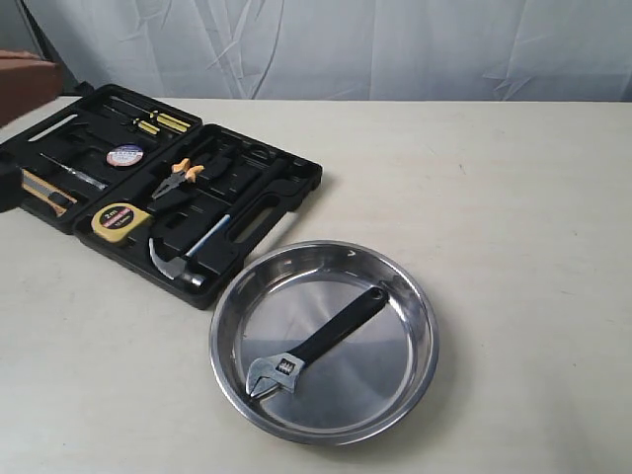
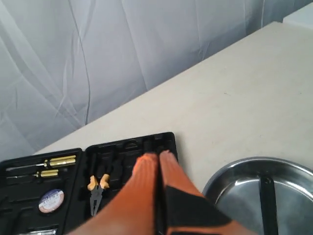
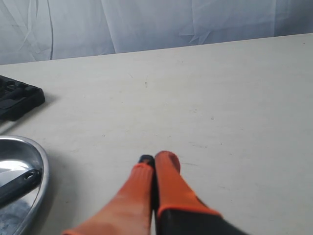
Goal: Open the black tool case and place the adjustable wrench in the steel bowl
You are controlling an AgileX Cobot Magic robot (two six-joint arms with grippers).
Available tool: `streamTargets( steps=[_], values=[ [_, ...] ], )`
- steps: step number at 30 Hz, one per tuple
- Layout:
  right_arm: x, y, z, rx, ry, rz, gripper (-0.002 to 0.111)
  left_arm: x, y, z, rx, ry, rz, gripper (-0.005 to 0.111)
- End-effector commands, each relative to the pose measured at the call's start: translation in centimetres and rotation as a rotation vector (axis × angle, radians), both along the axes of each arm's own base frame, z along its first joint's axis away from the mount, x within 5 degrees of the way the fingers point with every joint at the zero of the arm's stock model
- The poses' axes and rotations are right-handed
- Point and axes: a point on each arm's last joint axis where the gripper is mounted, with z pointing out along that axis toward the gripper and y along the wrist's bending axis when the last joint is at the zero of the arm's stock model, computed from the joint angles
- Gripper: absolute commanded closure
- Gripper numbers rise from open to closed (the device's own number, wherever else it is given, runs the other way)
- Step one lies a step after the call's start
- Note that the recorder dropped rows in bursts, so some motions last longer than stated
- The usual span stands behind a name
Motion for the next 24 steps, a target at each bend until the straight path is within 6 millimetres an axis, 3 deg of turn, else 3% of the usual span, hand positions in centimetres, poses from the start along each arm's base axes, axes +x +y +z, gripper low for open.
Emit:
streamTargets(
  steps=[1,4,7,11,15,24],
  values=[
    [0.0,0.0,0.3,-0.002,-0.024,-0.006,0.108,-1.5,1.1,0.9,0.043,-0.104,0.013,0.106],
    [0.0,0.0,0.3,-0.002,-0.024,-0.006,0.108,-2.3,1.7,1.5,0.108,-0.179,0.027,0.106],
    [0.0,0.0,0.3,-0.002,-0.024,-0.006,0.108,-3.0,2.0,1.8,0.067,-0.191,0.028,0.106],
    [0.0,0.0,0.2,-0.002,-0.022,-0.006,0.108,-4.0,2.4,1.1,0.053,-0.201,0.030,0.106],
    [0.0,0.0,0.2,-0.002,-0.022,-0.006,0.108,-4.9,3.3,-1.3,-0.029,-0.217,0.095,0.106],
    [0.0,0.0,0.2,-0.002,-0.022,-0.006,0.108,-7.1,6.1,-9.2,-0.154,-0.175,0.405,0.106]
  ],
)
